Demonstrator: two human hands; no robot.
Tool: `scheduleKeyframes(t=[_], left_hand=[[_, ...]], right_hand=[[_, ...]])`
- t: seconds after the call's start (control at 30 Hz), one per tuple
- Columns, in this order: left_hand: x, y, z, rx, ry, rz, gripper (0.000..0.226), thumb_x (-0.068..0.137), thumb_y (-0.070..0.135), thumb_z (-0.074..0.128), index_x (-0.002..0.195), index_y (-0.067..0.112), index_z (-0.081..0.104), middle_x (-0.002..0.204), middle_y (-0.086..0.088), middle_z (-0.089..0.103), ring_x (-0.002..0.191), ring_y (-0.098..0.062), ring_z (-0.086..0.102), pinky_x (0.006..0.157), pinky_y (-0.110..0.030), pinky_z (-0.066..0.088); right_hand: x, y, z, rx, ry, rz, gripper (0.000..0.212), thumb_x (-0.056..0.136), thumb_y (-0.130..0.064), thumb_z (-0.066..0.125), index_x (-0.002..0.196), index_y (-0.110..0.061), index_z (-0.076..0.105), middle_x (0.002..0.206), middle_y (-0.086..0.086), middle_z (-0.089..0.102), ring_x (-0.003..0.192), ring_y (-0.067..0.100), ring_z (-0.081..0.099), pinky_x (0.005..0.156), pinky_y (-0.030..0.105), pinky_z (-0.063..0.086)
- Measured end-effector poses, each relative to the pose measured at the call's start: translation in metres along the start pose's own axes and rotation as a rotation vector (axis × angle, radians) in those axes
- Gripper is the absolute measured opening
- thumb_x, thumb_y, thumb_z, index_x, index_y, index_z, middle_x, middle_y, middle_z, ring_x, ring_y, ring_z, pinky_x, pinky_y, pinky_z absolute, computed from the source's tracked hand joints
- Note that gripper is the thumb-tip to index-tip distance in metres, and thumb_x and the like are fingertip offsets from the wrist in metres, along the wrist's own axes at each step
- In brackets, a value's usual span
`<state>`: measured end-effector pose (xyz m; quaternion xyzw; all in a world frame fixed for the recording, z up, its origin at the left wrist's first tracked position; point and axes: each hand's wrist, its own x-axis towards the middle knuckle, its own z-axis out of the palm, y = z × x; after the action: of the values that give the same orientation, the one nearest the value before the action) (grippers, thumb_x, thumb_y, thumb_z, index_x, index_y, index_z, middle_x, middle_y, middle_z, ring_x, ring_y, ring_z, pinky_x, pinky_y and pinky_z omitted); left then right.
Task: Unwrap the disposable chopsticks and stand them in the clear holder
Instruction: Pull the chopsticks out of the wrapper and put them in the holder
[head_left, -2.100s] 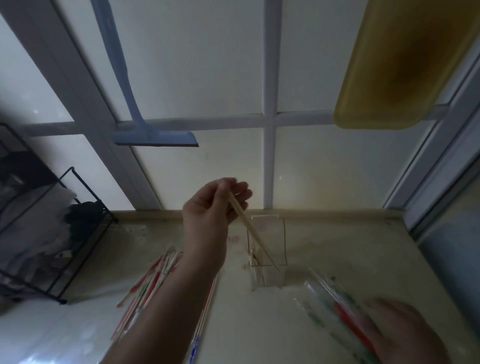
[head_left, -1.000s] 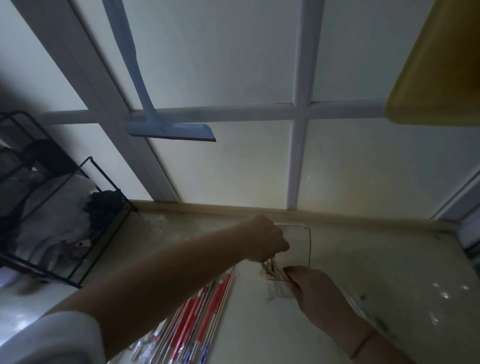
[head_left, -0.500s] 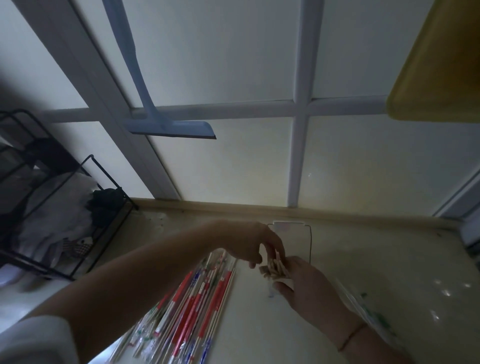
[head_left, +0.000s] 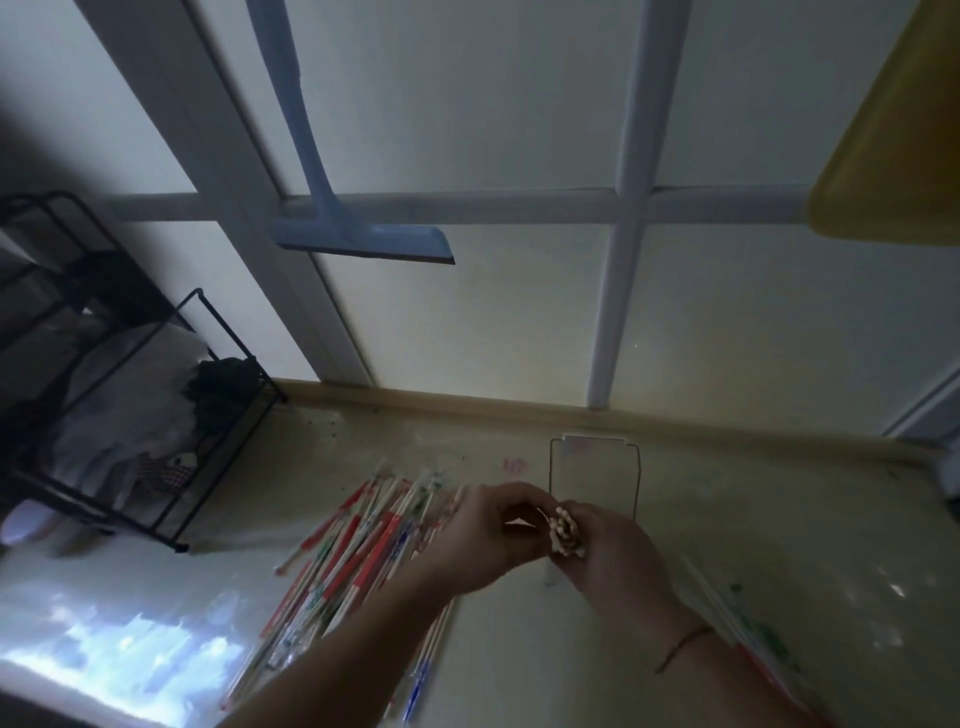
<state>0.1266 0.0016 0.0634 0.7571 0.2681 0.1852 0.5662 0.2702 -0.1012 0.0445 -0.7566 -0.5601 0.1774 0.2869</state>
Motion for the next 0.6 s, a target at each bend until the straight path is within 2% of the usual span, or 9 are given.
scheduleKeyframes(t=[0.1, 0.23, 0.33, 0.4, 0.5, 0.6], left_hand=[[-0.002, 0.003, 0.001, 0.007, 0.001, 0.039, 0.032, 0.077, 0.002, 0.08, 0.107, 0.01, 0.069, 0.101, -0.003, 0.072, 0.095, -0.018, 0.071, 0.087, -0.034, 0.058], [0.002, 0.01, 0.004, 0.109, 0.089, 0.096, 0.023, 0.076, 0.011, 0.082, 0.098, 0.015, 0.074, 0.093, 0.001, 0.074, 0.088, -0.012, 0.071, 0.084, -0.033, 0.059], [0.008, 0.009, 0.003, 0.08, 0.165, 0.039, 0.012, 0.076, 0.019, 0.081, 0.088, 0.02, 0.077, 0.085, 0.005, 0.075, 0.081, -0.012, 0.072, 0.078, -0.039, 0.06], [0.008, 0.004, 0.002, 0.102, 0.133, 0.014, 0.013, 0.078, 0.022, 0.079, 0.09, 0.018, 0.076, 0.087, 0.004, 0.076, 0.083, -0.012, 0.073, 0.08, -0.04, 0.059], [0.0, -0.003, 0.003, 0.178, 0.073, 0.031, 0.017, 0.084, 0.013, 0.076, 0.1, 0.011, 0.075, 0.094, 0.001, 0.074, 0.087, -0.009, 0.071, 0.083, -0.034, 0.059], [-0.006, -0.007, 0.004, 0.224, 0.091, 0.079, 0.018, 0.085, 0.011, 0.074, 0.103, 0.013, 0.074, 0.093, 0.008, 0.07, 0.087, -0.007, 0.069, 0.083, -0.025, 0.057]], right_hand=[[0.0, 0.002, -0.001, 0.018, 0.013, 0.003, 0.025, 0.081, -0.04, 0.066, 0.105, -0.033, 0.068, 0.092, -0.007, 0.071, 0.085, 0.016, 0.067, 0.069, 0.033, 0.052], [0.002, 0.0, -0.002, 0.094, 0.077, 0.069, 0.017, 0.08, -0.04, 0.068, 0.085, -0.024, 0.07, 0.074, -0.003, 0.071, 0.07, 0.016, 0.068, 0.059, 0.034, 0.051], [0.003, -0.003, -0.002, 0.144, 0.093, 0.107, 0.026, 0.08, -0.049, 0.071, 0.087, -0.024, 0.072, 0.074, -0.002, 0.072, 0.068, 0.013, 0.067, 0.06, 0.034, 0.051], [0.003, -0.004, -0.001, 0.168, 0.078, 0.111, 0.028, 0.079, -0.052, 0.071, 0.089, -0.025, 0.073, 0.075, -0.003, 0.073, 0.069, 0.011, 0.067, 0.06, 0.031, 0.049], [0.002, -0.003, 0.001, 0.196, 0.041, 0.118, 0.027, 0.077, -0.049, 0.072, 0.092, -0.027, 0.074, 0.077, -0.003, 0.074, 0.073, 0.013, 0.069, 0.062, 0.03, 0.05], [0.003, -0.002, 0.001, 0.242, 0.01, 0.116, 0.037, 0.071, -0.06, 0.06, 0.09, -0.031, 0.071, 0.075, -0.007, 0.072, 0.073, 0.014, 0.069, 0.065, 0.036, 0.054]])
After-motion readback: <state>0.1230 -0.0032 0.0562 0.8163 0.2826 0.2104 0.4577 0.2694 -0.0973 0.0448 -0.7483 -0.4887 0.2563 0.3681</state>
